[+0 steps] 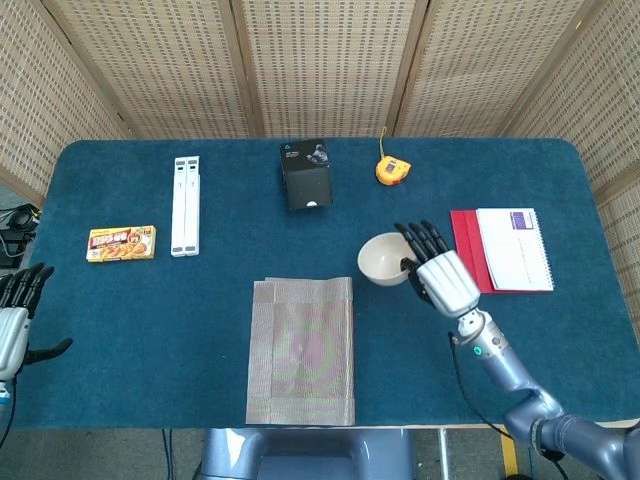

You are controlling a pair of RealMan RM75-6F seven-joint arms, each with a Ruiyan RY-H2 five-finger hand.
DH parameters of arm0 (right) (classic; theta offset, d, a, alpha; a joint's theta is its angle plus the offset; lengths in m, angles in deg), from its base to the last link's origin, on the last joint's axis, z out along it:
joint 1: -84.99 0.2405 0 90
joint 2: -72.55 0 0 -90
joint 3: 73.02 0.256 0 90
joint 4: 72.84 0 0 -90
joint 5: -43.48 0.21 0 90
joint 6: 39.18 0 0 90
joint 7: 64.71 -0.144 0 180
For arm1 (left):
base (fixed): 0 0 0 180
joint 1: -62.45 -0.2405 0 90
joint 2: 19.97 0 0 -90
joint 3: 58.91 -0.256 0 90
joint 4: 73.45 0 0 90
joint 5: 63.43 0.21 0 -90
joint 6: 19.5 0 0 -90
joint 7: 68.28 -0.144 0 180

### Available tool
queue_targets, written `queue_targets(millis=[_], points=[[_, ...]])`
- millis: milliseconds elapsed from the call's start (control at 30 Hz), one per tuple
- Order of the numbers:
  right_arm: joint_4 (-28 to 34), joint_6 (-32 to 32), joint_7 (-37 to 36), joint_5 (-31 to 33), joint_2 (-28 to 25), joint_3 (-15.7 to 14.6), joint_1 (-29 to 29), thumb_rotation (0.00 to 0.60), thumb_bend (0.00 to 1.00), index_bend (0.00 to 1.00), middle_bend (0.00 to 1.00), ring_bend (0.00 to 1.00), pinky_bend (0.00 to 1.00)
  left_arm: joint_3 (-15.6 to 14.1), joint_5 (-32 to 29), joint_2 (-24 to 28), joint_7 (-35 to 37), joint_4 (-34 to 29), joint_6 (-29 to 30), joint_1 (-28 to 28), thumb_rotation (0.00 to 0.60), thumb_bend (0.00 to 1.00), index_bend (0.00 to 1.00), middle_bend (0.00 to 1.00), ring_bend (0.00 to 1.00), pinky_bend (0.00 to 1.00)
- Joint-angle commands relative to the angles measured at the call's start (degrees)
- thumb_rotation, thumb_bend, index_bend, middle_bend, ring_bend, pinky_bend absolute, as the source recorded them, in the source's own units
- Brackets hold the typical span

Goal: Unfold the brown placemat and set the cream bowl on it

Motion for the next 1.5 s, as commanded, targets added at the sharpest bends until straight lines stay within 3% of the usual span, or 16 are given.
queue_targets(millis=[33, 233, 433, 733, 800, 867, 933, 1033, 1233, 1500], points=[[-7.72, 4.25, -2.82, 4.79, 2.01, 3.79, 4.23, 0.6, 0.68, 0.7, 0.0, 0.0, 0.0, 0.18, -0.52, -0.02, -0.08, 0.03, -0.26, 0.11, 0.6, 0.0, 0.0, 0.0, 0.0, 0.0], [-18.4, 10.43, -5.48, 9.42, 7.43, 5.25, 8.48, 0.6, 0.68, 0.7, 0.0, 0.0, 0.0, 0.65, -2.14, -0.26, -0.59, 0.28, -1.2, 0.53, 0.6, 0.0, 0.0, 0.0, 0.0, 0.0], [-28.77, 14.6, -7.83, 11.13, 13.19, 4.24, 11.27, 0.6, 0.68, 0.7, 0.0, 0.0, 0.0, 0.79, -2.47, -0.35, -1.0, 0.15, -1.31, 0.72, 0.6, 0.0, 0.0, 0.0, 0.0, 0.0], [-33.81, 14.7, -11.1, 10.29, 15.98, 0.9, 11.02, 0.6, 0.66, 0.7, 0.0, 0.0, 0.0, 0.54, -2.36, -0.1, -0.26, 0.19, -1.87, 0.89, 0.6, 0.0, 0.0, 0.0, 0.0, 0.0], [-33.38, 14.74, -11.51, 10.17, 15.63, 0.17, 10.59, 0.6, 0.6, 0.65, 0.0, 0.0, 0.0, 0.45, -2.14, 0.0, -0.04, 0.17, -1.78, 0.85, 0.6, 0.0, 0.0, 0.0, 0.0, 0.0], [-31.91, 15.13, -11.65, 9.67, 14.39, -1.04, 9.95, 0.6, 0.45, 0.52, 0.0, 0.0, 0.0, 0.33, -1.8, 0.01, -0.04, 0.1, -1.4, 0.71, 0.6, 0.0, 0.0, 0.0, 0.0, 0.0], [-30.54, 14.87, -10.75, 9.12, 13.12, -2.08, 9.33, 0.6, 0.2, 0.33, 0.0, 0.0, 0.0, 0.23, -1.52, 0.03, -0.04, -0.03, -1.09, 0.58, 0.6, 0.0, 0.0, 0.0, 0.0, 0.0], [-28.08, 11.37, -8.74, 7.52, 10.93, -3.89, 7.57, 0.6, 0.02, 0.18, 0.0, 0.0, 0.0, 0.13, -1.27, 0.08, -0.32, -0.32, -0.51, 0.33, 0.6, 0.0, 0.0, 0.0, 0.0, 0.0], [-21.37, 3.86, -6.17, 5.33, 5.97, -6.09, 3.83, 0.6, 0.0, 0.13, 0.0, 0.0, 0.0, -0.22, -0.45, 0.12, -0.39, -0.64, -0.02, 0.15, 0.6, 0.0, 0.0, 0.0, 0.0, 0.0], [-5.26, -4.95, -1.9, 1.86, -4.36, -9.68, -1.95, 0.6, 0.0, 0.13, 0.0, 0.0, 0.0, -0.6, 0.67, 0.17, -0.42, -0.9, 0.55, 0.0, 0.6, 0.0, 0.0, 0.0, 0.0, 0.0]])
